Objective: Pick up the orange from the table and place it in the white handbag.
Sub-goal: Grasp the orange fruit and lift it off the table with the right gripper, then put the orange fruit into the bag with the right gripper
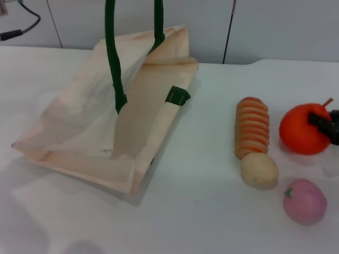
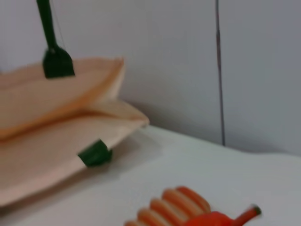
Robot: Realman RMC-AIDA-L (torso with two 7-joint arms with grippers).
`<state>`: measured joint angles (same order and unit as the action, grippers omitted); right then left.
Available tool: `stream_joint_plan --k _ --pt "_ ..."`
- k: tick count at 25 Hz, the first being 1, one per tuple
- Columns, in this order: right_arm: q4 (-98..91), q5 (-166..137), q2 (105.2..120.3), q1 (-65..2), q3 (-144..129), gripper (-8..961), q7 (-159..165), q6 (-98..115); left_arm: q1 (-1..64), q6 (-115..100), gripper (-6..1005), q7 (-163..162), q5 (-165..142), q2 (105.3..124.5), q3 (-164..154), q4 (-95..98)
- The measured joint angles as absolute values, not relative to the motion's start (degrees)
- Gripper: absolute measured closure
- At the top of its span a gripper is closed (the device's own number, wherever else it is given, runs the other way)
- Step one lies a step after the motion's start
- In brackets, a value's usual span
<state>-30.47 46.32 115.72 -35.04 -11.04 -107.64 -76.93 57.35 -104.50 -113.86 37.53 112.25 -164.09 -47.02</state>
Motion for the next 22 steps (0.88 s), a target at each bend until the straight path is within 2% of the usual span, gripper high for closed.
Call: stream_joint_plan --k 10,22 --pt "-31.44 50.54 115.72 -36.62 -11.43 882 -108.85 -83.79 57.62 -104.61 915 -113.99 37.53 112.12 -164.09 -47.00" --pt "-23.83 50.28 115.93 -44.67 -15.19 894 -111.66 -85.03 58.58 -104.73 916 -114.08 37.53 112.46 -164.09 -46.40"
